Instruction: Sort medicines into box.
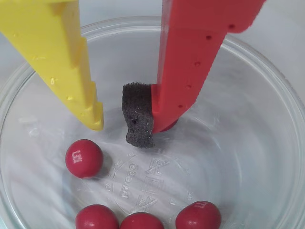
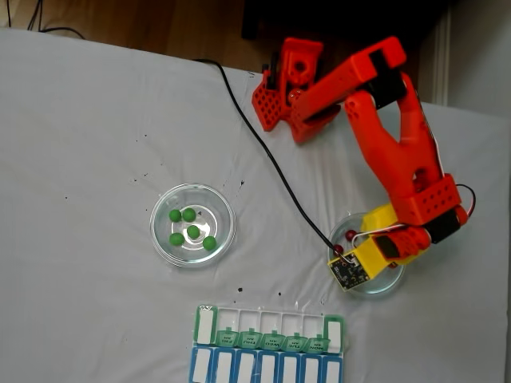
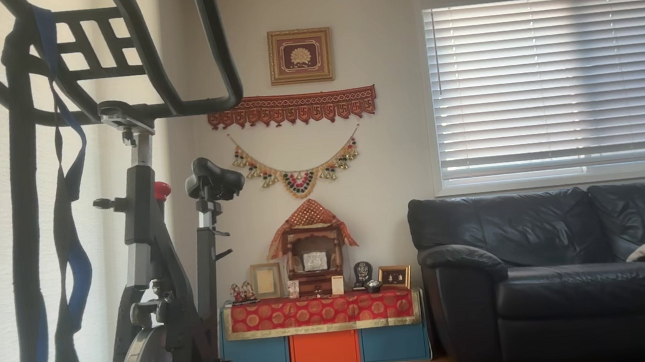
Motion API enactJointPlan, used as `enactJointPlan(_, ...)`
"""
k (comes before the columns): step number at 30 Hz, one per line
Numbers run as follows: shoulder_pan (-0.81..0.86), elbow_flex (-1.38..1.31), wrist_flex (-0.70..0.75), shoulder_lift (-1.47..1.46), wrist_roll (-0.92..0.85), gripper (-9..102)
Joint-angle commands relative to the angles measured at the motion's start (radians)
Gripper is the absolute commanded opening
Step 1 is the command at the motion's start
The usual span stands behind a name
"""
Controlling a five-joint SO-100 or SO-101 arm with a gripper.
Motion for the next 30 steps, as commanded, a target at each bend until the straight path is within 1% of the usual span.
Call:
enactJointPlan(1, -0.014, -0.012, -0.009, 0.043, -0.002, 9)
enactJointPlan(9, 0.0, -0.006, -0.015, 0.129, 0.005, 9)
enactJointPlan(26, 0.006, 0.031, -0.077, 0.164, 0.009, 9)
enactJointPlan(30, 0.006, 0.075, -0.124, 0.209, 0.009, 9)
